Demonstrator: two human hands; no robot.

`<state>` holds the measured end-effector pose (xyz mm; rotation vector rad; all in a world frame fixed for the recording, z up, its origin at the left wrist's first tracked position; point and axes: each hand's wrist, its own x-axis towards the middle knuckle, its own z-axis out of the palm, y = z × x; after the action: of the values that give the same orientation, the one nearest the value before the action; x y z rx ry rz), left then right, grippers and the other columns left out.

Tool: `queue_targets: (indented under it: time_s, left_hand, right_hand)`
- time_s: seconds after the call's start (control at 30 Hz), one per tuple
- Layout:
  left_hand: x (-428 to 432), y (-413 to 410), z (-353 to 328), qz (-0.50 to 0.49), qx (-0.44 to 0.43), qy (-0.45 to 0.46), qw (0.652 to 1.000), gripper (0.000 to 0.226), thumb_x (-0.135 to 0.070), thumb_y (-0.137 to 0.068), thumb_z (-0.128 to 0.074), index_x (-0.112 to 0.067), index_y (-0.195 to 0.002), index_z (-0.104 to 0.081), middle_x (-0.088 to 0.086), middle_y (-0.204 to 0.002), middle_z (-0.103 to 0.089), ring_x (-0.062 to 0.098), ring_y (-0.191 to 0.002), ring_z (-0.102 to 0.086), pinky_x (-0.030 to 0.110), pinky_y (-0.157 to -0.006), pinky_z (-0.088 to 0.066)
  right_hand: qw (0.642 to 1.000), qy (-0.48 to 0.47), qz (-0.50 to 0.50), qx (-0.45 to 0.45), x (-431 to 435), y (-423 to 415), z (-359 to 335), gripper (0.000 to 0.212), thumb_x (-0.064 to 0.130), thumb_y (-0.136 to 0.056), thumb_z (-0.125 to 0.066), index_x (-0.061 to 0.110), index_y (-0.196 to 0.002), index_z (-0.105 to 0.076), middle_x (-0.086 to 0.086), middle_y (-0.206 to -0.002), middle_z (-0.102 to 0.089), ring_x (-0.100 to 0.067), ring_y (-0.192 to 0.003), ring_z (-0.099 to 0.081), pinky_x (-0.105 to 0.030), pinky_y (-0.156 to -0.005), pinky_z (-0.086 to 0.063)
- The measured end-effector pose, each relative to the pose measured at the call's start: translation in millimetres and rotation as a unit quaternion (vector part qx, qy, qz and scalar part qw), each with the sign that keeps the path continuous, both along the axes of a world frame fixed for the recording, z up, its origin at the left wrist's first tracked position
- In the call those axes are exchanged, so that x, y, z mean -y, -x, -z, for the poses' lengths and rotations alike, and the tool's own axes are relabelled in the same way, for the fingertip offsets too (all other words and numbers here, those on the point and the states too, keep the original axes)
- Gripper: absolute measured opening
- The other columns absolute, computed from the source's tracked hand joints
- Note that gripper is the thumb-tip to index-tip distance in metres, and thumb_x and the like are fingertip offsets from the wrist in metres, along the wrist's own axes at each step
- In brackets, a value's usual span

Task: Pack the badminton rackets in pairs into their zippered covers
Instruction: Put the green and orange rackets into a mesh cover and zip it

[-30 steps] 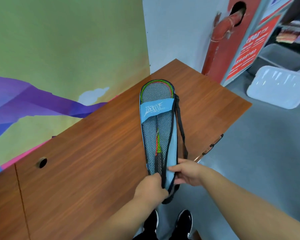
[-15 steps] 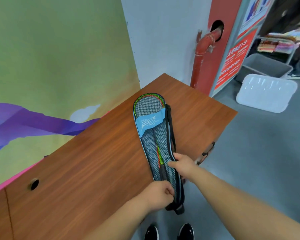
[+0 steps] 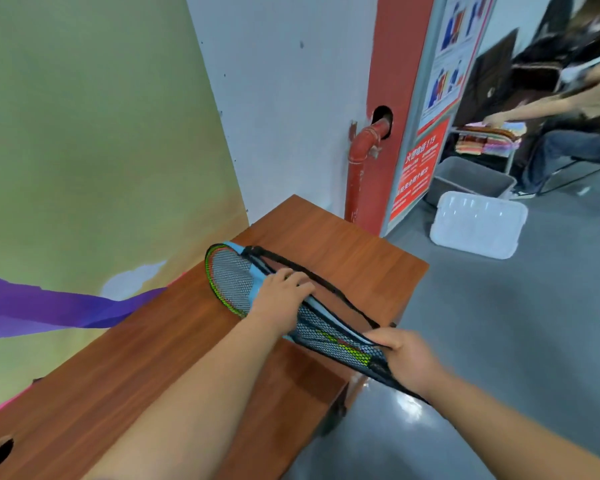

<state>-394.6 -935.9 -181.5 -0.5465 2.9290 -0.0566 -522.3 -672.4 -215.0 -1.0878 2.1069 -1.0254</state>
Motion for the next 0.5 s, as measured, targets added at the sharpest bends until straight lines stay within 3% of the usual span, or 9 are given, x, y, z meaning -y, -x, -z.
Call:
queue_targets:
  time_s: [0.03,0.1,0.17,0.27,0.33,0.37,0.43,0.5]
  left_hand:
    - [10,3,-5,-0.020,0.007,0.020,1.000,0.057,-0.017,-0.085,-0.066,-0.038,-0.137,-0.053,-0.008,-0.148,-0.049,0.029,-0.142,-0.035,0.050,-0.118,-0.030]
    - [33,-6,-8,-0.072,0.032,0.036,0.996,0.038,-0.040,-0.087,-0.067,-0.036,-0.125,-0.064,-0.010,-0.129,-0.059,0.028,-0.133,-0.041,0.055,-0.119,-0.026]
    - [55,-23,-8,-0.118,0.070,0.014,0.990,0.045,-0.064,-0.078,-0.070,-0.039,-0.116,-0.068,-0.013,-0.120,-0.060,0.027,-0.131,-0.041,0.062,-0.118,-0.019]
    - [81,-49,-7,-0.154,0.070,0.013,0.985,0.033,-0.053,-0.076,-0.074,-0.041,-0.105,-0.066,-0.017,-0.112,-0.058,0.024,-0.130,-0.043,0.068,-0.115,-0.021]
    - [94,-62,-10,-0.184,0.030,-0.044,0.981,0.024,-0.042,-0.074,-0.081,-0.038,-0.091,-0.064,-0.017,-0.101,-0.059,0.021,-0.117,-0.054,0.054,-0.105,-0.041]
    - [97,-67,-12,-0.202,0.001,-0.101,0.974,0.025,-0.035,-0.073,-0.084,-0.038,-0.083,-0.062,-0.016,-0.094,-0.062,0.020,-0.107,-0.061,0.042,-0.092,-0.050]
    - [96,-77,-19,-0.229,-0.046,-0.200,0.952,0.031,-0.023,-0.071,-0.091,-0.036,-0.074,-0.063,-0.013,-0.083,-0.068,0.015,-0.087,-0.065,0.027,-0.068,-0.046]
    - [86,-82,-18,-0.239,-0.084,-0.238,0.937,0.030,-0.017,-0.071,-0.092,-0.034,-0.072,-0.066,-0.012,-0.079,-0.069,0.009,-0.079,-0.063,0.025,-0.062,-0.041]
  right_hand:
    - [1.000,-0.003,0.007,-0.030,-6,10,-9,0.041,-0.004,-0.097,-0.064,0.029,-0.105,-0.086,0.007,-0.101,-0.081,0.000,-0.090,-0.070,-0.014,-0.084,-0.053]
    - [0.999,0.031,-0.021,-0.034,-17,24,-26,0.049,-0.014,-0.091,-0.059,0.027,-0.095,-0.086,0.006,-0.097,-0.081,-0.005,-0.089,-0.076,-0.017,-0.081,-0.057]
    - [0.997,0.068,-0.028,-0.040,-23,32,-36,0.065,-0.025,-0.082,-0.056,0.034,-0.086,-0.082,0.010,-0.093,-0.081,0.000,-0.087,-0.077,-0.012,-0.082,-0.056]
    - [0.993,0.077,0.009,-0.089,-28,53,-23,0.094,-0.035,-0.080,-0.054,0.055,-0.082,-0.080,0.037,-0.092,-0.076,0.015,-0.089,-0.072,-0.002,-0.085,-0.050]
    - [0.985,0.032,0.023,-0.165,-28,70,-9,0.076,-0.026,-0.081,-0.059,0.046,-0.089,-0.082,0.047,-0.092,-0.070,0.011,-0.091,-0.072,0.001,-0.086,-0.045]
    - [0.980,-0.002,0.033,-0.194,-28,79,-3,0.064,-0.020,-0.083,-0.062,0.040,-0.091,-0.083,0.045,-0.092,-0.070,0.004,-0.090,-0.073,-0.002,-0.084,-0.047]
    - [0.962,-0.111,0.053,-0.243,-19,91,2,0.045,-0.006,-0.088,-0.064,0.035,-0.092,-0.081,0.027,-0.092,-0.077,-0.015,-0.091,-0.073,-0.024,-0.081,-0.054]
    - [0.937,-0.206,0.053,-0.279,-6,88,0,0.032,0.005,-0.088,-0.060,0.033,-0.091,-0.074,0.007,-0.094,-0.078,-0.026,-0.095,-0.072,-0.035,-0.077,-0.054]
